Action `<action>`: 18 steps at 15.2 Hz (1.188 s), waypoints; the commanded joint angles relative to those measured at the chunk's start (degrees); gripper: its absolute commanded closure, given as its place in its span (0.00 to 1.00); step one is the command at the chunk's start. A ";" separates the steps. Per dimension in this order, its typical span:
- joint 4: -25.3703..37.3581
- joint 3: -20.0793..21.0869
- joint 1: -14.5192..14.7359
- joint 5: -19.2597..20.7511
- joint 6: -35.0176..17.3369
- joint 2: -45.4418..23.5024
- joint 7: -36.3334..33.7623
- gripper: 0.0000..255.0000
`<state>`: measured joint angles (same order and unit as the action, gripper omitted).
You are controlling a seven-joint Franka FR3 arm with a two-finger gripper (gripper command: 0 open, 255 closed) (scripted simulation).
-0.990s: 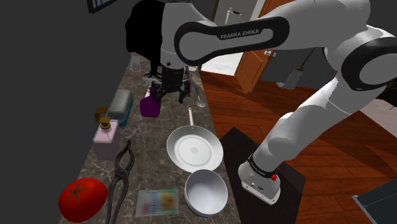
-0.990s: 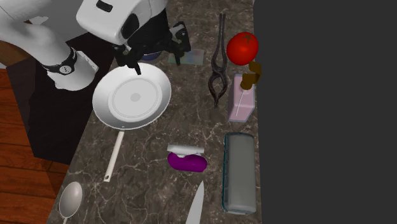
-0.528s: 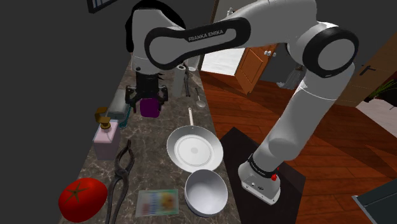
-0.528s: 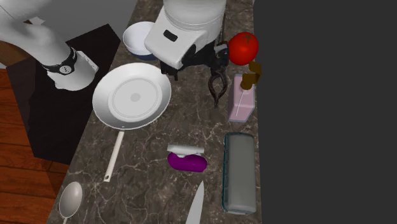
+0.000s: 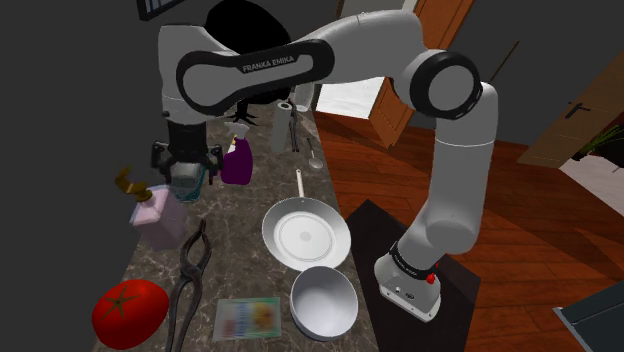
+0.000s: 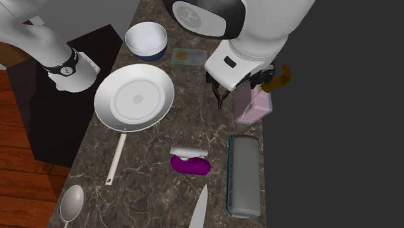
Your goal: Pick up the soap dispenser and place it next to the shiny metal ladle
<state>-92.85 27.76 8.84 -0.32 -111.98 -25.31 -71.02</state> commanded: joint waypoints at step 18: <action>11.02 -2.40 4.90 2.18 -2.33 -14.04 -6.27 0.00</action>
<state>-81.83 25.36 13.74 1.87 -114.30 -39.35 -77.30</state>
